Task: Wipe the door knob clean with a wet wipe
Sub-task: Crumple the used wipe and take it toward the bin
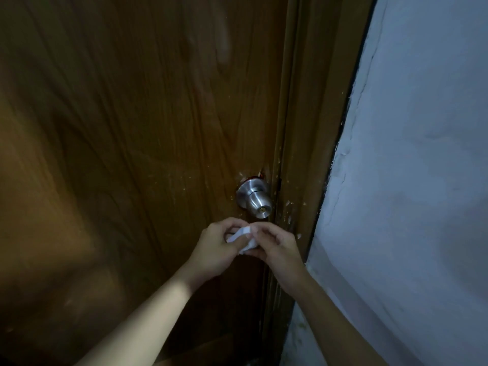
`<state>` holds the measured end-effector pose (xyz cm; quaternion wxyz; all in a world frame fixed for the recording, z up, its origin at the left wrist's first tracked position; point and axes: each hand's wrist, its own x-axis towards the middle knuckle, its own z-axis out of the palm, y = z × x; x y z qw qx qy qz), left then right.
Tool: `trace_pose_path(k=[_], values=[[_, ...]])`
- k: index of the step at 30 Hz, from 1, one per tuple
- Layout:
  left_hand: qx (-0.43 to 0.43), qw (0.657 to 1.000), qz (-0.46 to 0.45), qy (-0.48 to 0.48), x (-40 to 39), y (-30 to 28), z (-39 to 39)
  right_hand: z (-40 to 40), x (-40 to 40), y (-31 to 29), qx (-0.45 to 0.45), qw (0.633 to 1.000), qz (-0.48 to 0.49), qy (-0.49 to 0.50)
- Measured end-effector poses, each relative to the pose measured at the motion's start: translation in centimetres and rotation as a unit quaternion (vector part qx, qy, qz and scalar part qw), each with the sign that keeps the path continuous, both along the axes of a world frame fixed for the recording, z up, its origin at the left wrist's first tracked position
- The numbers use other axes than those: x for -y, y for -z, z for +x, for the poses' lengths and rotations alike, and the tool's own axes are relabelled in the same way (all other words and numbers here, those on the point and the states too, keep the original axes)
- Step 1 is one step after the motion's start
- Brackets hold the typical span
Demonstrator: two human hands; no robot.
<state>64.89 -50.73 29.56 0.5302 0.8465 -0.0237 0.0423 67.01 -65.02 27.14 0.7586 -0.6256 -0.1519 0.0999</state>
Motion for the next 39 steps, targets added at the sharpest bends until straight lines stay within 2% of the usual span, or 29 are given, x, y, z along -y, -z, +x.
trace_pose_path(k=[2,6,13,19,28,39], values=[[0.01,0.999,-0.022,-0.029,-0.1,-0.1,-0.5,-0.7,-0.1,-0.1,0.004,1.0,-0.001,-0.001],[-0.009,0.996,-0.078,-0.042,0.1,-1.1,-2.2,-2.8,0.3,-1.1,0.053,0.996,-0.037,0.064],[0.005,0.996,-0.084,-0.023,1.5,-2.4,-8.4,-9.1,1.7,-2.3,0.079,0.987,-0.084,0.11],[0.009,0.999,-0.043,0.028,3.2,-1.5,-17.1,-18.3,3.9,-0.8,0.076,0.984,-0.057,0.151],[-0.044,0.993,-0.063,0.088,8.5,2.6,-28.4,-31.4,9.7,2.8,0.029,0.979,-0.037,0.199],[-0.137,0.972,-0.114,0.152,21.1,8.3,-32.2,-38.3,22.5,7.9,-0.052,0.954,-0.065,0.29]])
